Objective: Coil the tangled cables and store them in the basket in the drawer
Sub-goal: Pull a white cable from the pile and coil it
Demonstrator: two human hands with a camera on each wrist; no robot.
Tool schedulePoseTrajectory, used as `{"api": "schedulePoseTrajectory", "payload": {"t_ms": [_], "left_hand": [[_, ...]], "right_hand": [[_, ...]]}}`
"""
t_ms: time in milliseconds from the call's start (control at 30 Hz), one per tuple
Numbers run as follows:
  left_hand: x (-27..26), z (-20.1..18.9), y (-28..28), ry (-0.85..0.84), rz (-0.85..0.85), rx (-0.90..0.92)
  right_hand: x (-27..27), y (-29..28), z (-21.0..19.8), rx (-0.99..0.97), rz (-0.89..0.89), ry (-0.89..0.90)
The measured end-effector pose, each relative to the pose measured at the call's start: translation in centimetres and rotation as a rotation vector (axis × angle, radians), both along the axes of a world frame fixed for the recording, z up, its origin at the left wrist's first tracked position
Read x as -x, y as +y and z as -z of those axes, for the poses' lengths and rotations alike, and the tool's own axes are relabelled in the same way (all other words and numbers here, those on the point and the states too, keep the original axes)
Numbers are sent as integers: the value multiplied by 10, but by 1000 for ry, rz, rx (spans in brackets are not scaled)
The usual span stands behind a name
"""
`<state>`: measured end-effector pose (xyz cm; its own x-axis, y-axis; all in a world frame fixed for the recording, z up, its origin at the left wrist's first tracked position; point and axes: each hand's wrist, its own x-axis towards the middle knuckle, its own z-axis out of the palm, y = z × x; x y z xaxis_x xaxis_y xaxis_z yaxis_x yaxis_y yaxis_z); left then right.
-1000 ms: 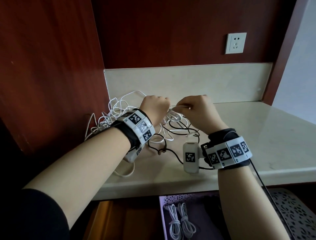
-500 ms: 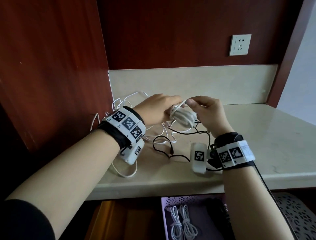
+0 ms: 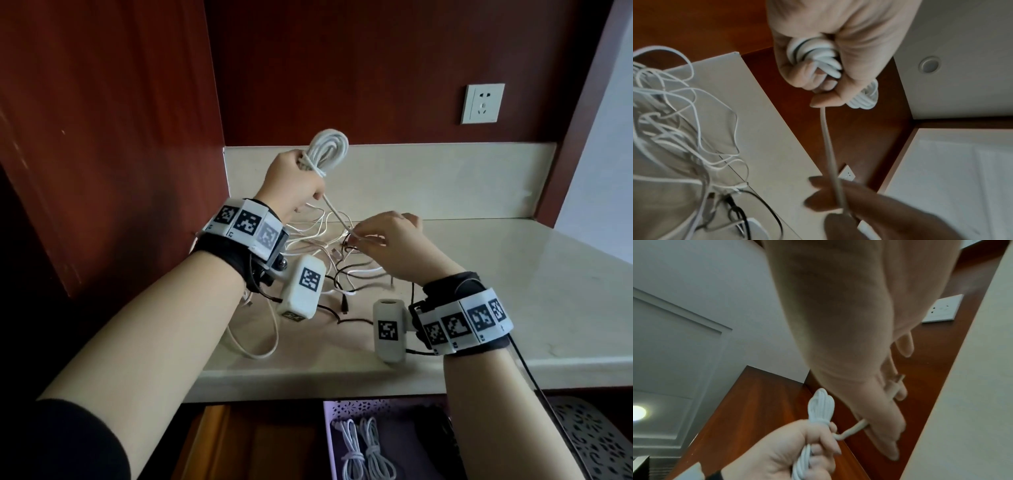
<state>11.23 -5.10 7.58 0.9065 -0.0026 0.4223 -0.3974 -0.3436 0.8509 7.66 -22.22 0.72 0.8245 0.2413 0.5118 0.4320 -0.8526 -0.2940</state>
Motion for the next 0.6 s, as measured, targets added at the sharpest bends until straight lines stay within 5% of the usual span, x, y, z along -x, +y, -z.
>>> {"api": "schedulePoseTrajectory", "payload": {"t_ms": [200,467,600], "left_hand": [[3,10,7,-139,-311,-578],[11,48,-11,-347,-275,-1262],[13,49,-12,-470,-184,-1370]], "right_hand": [[19,5,-13,-352,-262,60],[5,0,-8,49,-74,-265],[2,-7,-7,-20,-64,-390]]}}
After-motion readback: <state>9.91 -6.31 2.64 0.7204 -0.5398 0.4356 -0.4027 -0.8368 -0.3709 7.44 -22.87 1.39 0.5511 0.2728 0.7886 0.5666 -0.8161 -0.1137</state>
